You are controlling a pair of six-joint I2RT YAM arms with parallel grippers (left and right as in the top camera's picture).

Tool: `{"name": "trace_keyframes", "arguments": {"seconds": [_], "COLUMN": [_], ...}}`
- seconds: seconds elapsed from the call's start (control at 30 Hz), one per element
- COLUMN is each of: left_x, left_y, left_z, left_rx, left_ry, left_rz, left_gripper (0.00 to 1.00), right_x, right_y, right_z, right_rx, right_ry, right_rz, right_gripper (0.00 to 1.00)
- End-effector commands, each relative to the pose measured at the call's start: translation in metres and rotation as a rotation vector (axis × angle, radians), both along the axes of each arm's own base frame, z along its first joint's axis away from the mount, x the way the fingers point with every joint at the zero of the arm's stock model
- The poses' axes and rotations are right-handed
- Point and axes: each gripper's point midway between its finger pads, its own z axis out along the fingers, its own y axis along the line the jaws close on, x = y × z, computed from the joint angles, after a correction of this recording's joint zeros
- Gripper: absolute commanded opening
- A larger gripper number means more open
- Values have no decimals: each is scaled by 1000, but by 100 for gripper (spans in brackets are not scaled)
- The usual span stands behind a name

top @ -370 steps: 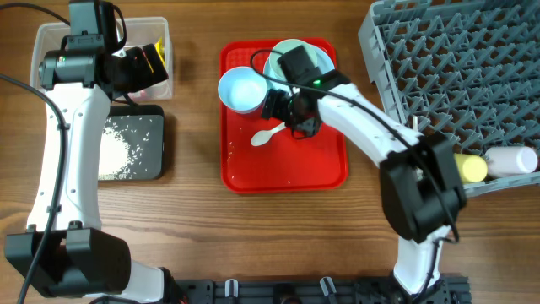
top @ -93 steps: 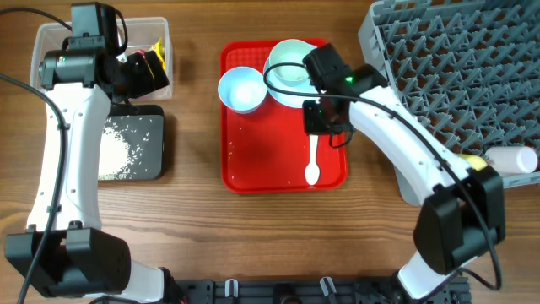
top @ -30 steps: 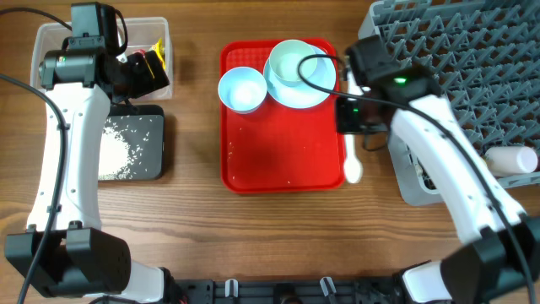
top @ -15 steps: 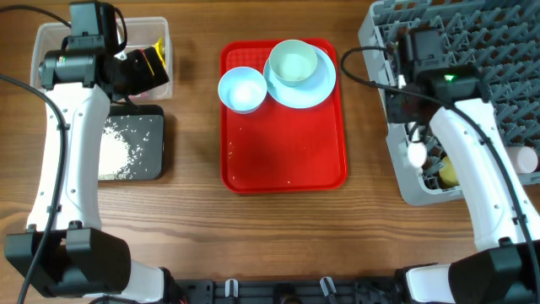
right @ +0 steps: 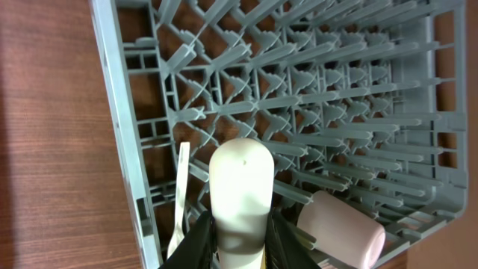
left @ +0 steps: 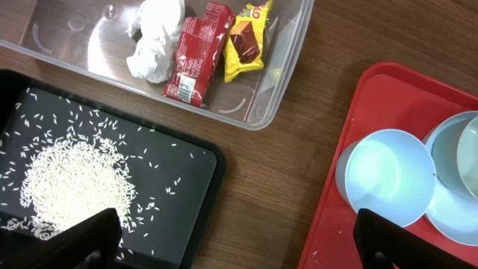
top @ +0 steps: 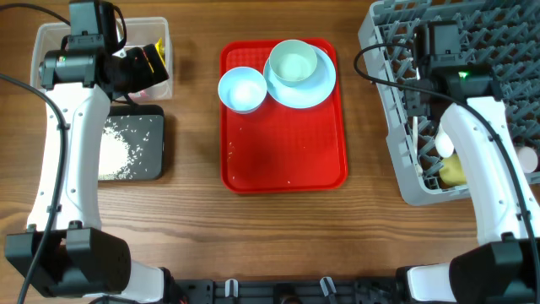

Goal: Sort waste into correct bins and load items into the dishwasher rack
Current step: 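Carry the white spoon with the right gripper into the dish rack, then move the right gripper from the rack to the light green bowl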

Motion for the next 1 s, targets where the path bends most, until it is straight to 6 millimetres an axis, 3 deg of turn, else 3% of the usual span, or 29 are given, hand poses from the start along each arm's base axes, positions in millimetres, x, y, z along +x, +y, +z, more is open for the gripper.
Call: {"name": "trace_keyframes", "arguments": {"seconds": [0.0, 0.13, 0.37, 0.47, 0.53, 0.63, 0.7, 0.83, 0.97], "left_x": [1, 1, 1, 1, 1, 1, 1, 1, 1], "left_y": [1, 1, 1, 1, 1, 1, 1, 1, 1], "left_z": [-5, -5, -5, -5, -5, -5, -5, -5, -5], "left_rx": [-11, -12, -12, -12, -11, -12, -12, -12, -12], "left_ry": [8, 8, 9, 9, 9, 9, 9, 9, 9], "left_rz": [9, 9, 9, 9, 9, 9, 9, 9, 9], "left_gripper": [100, 100, 100, 100, 100, 100, 100, 100, 100], "right_x": [-5, -11, -27, -30, -31, -29, -28, -26, -17], "right_y": [-1, 8, 7, 6, 6, 6, 6, 8, 23], "right_z": [-26, -46, -77, -89, -94, -95, -95, -90, -68], "right_rx": [-8, 54, 55, 52, 52, 54, 60, 86, 180], "right_ry": [83, 128, 192, 198, 198, 185, 174, 145, 118], "right_rz": [-1, 4, -18, -24, -24, -25, -42, -89, -95], "right_gripper": [4, 4, 6, 11, 26, 82, 95, 100, 100]}}
